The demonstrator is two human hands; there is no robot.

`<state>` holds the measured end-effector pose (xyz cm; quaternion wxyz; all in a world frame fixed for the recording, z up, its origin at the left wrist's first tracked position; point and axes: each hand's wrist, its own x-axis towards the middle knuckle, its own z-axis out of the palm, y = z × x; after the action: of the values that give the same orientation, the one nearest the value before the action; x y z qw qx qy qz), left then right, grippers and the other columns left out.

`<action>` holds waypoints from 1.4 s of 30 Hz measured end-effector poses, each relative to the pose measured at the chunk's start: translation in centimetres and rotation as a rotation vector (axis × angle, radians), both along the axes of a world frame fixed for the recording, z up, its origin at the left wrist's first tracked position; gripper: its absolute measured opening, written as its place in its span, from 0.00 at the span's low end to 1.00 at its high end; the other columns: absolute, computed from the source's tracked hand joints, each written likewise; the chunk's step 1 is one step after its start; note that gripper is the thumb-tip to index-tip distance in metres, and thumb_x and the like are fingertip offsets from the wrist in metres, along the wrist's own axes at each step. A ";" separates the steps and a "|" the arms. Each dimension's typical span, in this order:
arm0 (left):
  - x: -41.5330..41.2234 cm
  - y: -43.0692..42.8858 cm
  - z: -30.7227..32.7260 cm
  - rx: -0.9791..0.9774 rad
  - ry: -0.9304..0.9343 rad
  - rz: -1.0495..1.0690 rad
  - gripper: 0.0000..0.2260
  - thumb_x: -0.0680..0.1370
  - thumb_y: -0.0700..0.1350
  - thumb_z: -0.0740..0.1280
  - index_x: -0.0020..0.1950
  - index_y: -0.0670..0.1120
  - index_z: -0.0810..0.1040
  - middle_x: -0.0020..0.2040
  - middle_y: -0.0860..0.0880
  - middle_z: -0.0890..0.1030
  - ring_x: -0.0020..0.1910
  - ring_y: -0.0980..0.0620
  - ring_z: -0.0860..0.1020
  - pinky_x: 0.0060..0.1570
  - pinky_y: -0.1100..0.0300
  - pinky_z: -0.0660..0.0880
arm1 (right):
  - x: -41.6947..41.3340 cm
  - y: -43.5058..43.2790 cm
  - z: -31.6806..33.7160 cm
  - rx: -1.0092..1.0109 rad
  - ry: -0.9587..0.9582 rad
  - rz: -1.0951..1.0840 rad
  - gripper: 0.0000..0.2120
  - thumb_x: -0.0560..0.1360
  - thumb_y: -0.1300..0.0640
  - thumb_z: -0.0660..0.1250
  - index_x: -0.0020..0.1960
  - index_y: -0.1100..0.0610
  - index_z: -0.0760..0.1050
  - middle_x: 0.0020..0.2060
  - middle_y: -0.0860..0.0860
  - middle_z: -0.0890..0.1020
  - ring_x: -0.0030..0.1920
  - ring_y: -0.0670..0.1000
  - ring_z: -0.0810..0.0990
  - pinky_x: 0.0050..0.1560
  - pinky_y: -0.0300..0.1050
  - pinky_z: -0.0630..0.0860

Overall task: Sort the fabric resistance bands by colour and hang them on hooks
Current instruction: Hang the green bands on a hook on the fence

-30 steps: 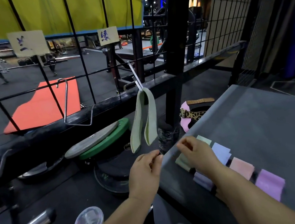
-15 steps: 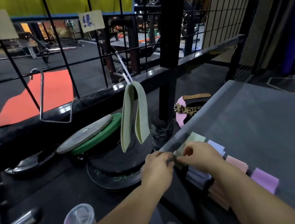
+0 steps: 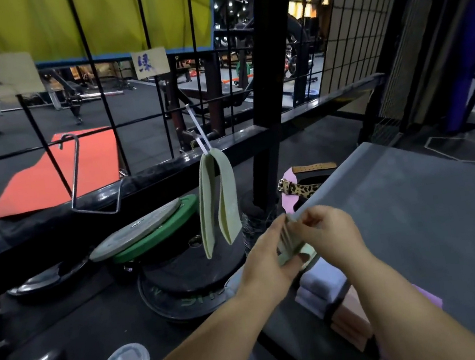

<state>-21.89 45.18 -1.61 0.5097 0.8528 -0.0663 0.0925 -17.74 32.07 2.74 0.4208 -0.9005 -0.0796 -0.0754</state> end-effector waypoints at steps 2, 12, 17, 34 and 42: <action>-0.2 -0.1 0.6 -0.127 0.007 -0.022 0.31 0.77 0.41 0.69 0.76 0.56 0.61 0.66 0.59 0.72 0.63 0.64 0.72 0.66 0.65 0.68 | -0.4 0.0 0.9 0.102 0.002 0.017 0.10 0.72 0.54 0.73 0.34 0.55 0.77 0.29 0.45 0.78 0.33 0.46 0.75 0.37 0.44 0.72; -2.5 0.1 4.4 -0.285 -0.162 0.052 0.18 0.73 0.45 0.74 0.53 0.56 0.67 0.53 0.52 0.80 0.50 0.59 0.79 0.48 0.68 0.75 | -2.8 0.0 4.5 0.599 0.032 0.249 0.25 0.65 0.44 0.73 0.38 0.65 0.68 0.33 0.57 0.70 0.36 0.53 0.68 0.38 0.49 0.66; -3.8 0.4 6.4 -0.313 -0.191 0.050 0.15 0.72 0.50 0.75 0.46 0.53 0.69 0.50 0.54 0.81 0.46 0.56 0.80 0.43 0.63 0.77 | -3.6 0.8 5.3 0.802 0.086 0.279 0.18 0.63 0.47 0.73 0.36 0.58 0.69 0.37 0.64 0.73 0.41 0.57 0.78 0.44 0.55 0.73; -7.9 4.5 10.6 -0.309 -0.300 0.256 0.08 0.73 0.56 0.70 0.45 0.52 0.80 0.45 0.64 0.80 0.42 0.64 0.79 0.38 0.72 0.73 | -7.0 4.8 7.6 0.771 0.031 0.587 0.24 0.65 0.46 0.74 0.49 0.62 0.72 0.49 0.52 0.85 0.48 0.49 0.83 0.45 0.40 0.78; -8.8 6.4 11.1 -0.393 -0.305 0.246 0.07 0.72 0.52 0.72 0.44 0.50 0.79 0.38 0.53 0.81 0.33 0.61 0.77 0.31 0.70 0.71 | -6.8 5.6 7.9 0.749 0.016 0.598 0.19 0.62 0.41 0.79 0.44 0.51 0.78 0.41 0.52 0.80 0.44 0.51 0.79 0.47 0.45 0.76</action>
<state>-30.72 51.53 9.47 0.6343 0.7156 -0.0190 0.2920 -24.51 37.66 10.60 0.7200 -0.6252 -0.2995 0.0325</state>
